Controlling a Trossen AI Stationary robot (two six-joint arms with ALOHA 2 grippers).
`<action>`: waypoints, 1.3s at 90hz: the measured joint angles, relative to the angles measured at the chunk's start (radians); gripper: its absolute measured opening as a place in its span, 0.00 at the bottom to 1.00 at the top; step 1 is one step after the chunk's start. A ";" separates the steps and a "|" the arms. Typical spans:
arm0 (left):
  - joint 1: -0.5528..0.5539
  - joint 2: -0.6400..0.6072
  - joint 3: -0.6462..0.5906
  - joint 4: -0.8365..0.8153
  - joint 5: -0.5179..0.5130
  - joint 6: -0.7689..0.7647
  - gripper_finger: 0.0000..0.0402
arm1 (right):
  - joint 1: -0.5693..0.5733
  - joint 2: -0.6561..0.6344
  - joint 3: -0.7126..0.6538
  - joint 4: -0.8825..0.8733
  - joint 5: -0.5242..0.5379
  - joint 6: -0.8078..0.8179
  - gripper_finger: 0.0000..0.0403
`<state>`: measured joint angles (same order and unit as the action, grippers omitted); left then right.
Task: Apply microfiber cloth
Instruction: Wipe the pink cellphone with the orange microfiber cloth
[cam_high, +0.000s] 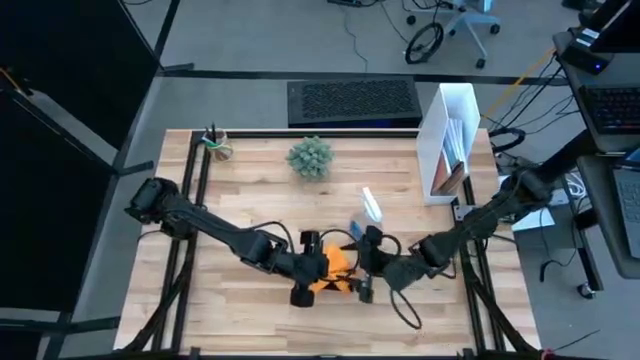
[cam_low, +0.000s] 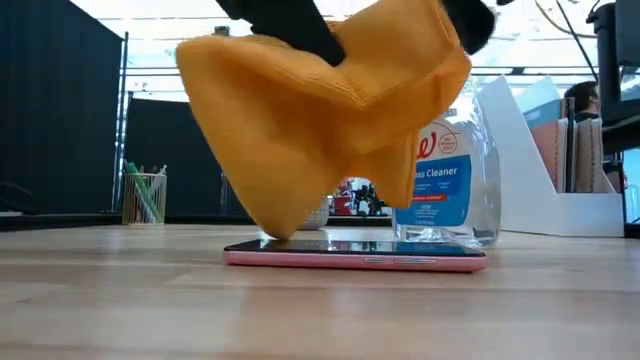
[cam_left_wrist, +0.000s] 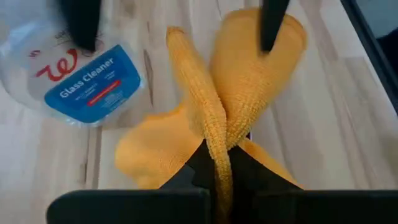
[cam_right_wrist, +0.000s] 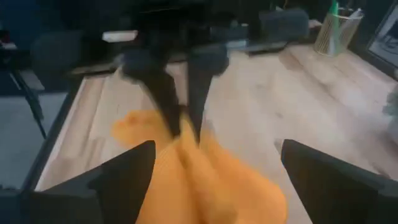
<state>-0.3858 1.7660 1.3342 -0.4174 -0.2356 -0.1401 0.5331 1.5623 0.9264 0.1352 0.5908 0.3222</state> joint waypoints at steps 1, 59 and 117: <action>0.001 0.000 0.000 0.000 0.000 0.000 0.00 | -0.003 0.005 0.000 0.000 -0.009 -0.001 0.84; 0.007 -0.004 0.022 0.065 0.000 -0.009 0.04 | -0.015 0.067 0.000 -0.021 -0.112 -0.052 0.04; -0.011 0.031 -0.225 0.186 0.044 -0.113 0.20 | 0.076 0.068 0.000 -0.207 -0.092 0.134 0.00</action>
<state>-0.3969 1.7966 1.1087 -0.2317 -0.1913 -0.2527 0.6090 1.6299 0.9264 -0.0719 0.4992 0.4558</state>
